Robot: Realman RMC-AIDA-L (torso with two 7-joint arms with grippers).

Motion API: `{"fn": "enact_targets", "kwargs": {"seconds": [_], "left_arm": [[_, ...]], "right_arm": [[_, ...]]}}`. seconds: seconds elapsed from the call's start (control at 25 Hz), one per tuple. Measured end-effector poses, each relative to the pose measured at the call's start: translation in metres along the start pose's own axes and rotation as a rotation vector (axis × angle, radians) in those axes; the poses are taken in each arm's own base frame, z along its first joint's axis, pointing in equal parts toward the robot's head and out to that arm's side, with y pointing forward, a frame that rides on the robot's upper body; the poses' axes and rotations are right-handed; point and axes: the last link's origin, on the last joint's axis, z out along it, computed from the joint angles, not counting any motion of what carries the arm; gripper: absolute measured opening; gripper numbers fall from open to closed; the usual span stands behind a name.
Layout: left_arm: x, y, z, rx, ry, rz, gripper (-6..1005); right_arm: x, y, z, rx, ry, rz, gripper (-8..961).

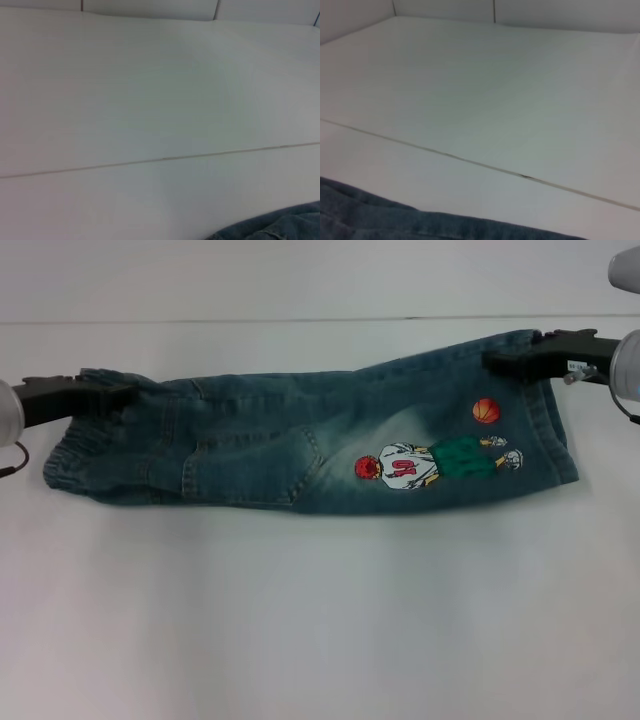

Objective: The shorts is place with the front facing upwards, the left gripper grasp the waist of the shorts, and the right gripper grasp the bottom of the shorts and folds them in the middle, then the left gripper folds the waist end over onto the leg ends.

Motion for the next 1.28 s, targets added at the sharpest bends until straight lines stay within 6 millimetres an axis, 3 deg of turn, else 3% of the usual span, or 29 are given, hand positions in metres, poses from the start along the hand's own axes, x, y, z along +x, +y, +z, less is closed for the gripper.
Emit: {"fn": "enact_targets", "kwargs": {"seconds": [0.2,0.4,0.64,1.28], "left_arm": [[0.002,0.003,0.0,-0.016,-0.015,0.04,574],[0.003,0.002,-0.001,-0.025,-0.028,0.065,774],[0.006,0.002,-0.005,-0.066,-0.046,0.082,877],[0.022,-0.001,-0.009,-0.077,-0.099,0.192,873]], "right_arm": [[0.002,0.0,-0.001,-0.007,0.005,-0.001,684],[0.004,0.003,-0.001,-0.026,0.014,-0.007,700],[0.007,0.002,-0.003,-0.035,0.023,-0.005,702],[0.011,-0.008,-0.018,-0.085,0.054,-0.014,703]]}}
